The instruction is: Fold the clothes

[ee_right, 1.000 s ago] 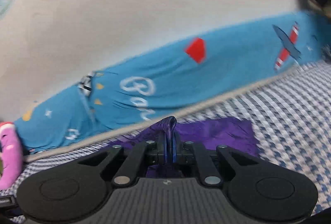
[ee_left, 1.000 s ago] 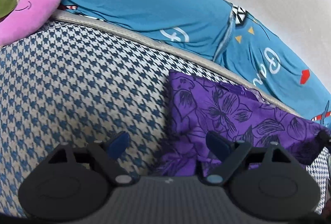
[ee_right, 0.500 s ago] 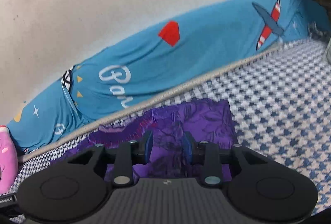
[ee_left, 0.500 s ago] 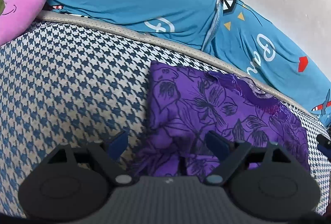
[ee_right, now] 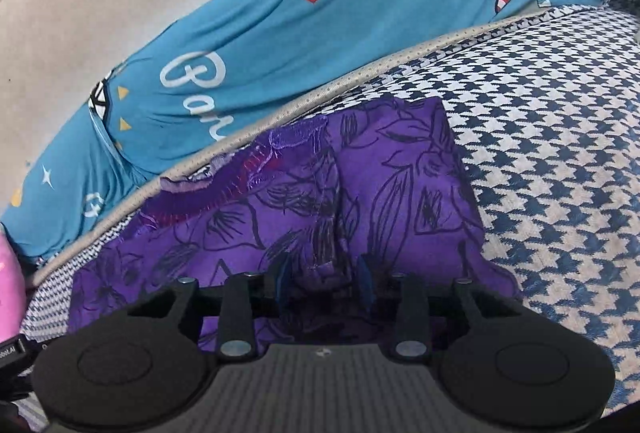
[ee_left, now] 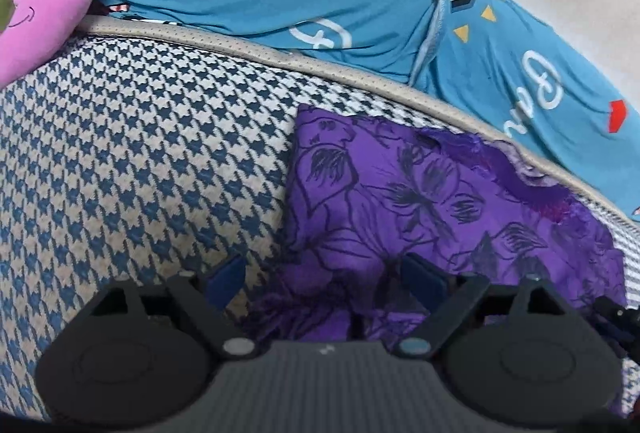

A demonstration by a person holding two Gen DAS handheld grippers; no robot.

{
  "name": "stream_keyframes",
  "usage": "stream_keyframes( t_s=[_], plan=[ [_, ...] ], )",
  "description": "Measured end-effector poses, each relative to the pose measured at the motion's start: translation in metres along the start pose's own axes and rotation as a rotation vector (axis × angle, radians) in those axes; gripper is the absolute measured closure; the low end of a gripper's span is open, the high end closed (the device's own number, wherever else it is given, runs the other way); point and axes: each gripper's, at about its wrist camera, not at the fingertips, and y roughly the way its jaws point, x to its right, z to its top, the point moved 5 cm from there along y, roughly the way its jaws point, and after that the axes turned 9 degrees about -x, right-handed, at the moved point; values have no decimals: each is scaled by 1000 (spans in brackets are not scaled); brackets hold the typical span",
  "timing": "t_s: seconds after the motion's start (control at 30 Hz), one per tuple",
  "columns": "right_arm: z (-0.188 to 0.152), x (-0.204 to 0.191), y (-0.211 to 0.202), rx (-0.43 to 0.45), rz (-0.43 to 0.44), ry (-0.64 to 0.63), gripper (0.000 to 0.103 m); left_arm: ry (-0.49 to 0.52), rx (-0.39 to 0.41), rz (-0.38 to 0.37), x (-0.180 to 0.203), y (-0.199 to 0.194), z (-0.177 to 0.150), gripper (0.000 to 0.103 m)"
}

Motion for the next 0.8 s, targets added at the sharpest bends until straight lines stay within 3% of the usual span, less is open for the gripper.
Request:
stream_keyframes(
  t_s=[0.07, 0.2, 0.4, 0.57, 0.73, 0.8],
  plan=[
    [-2, -2, 3, 4, -26, -22, 81, 4, -5, 35, -1, 4, 0, 15],
    [-4, -6, 2, 4, -71, -85, 90, 22, -19, 100, -2, 12, -2, 14],
    [-10, -2, -1, -31, -90, -116, 91, 37, -40, 164, -7, 23, -5, 11],
    [-9, 5, -4, -56, -70, -84, 91, 13, -60, 172, -15, 30, -10, 4],
    [-1, 9, -31, -6, 4, -78, 79, -23, -58, 123, -19, 19, -9, 5],
    [4, 14, -45, 31, 6, -91, 62, -35, -43, 101, -19, 9, -7, 5]
  ],
)
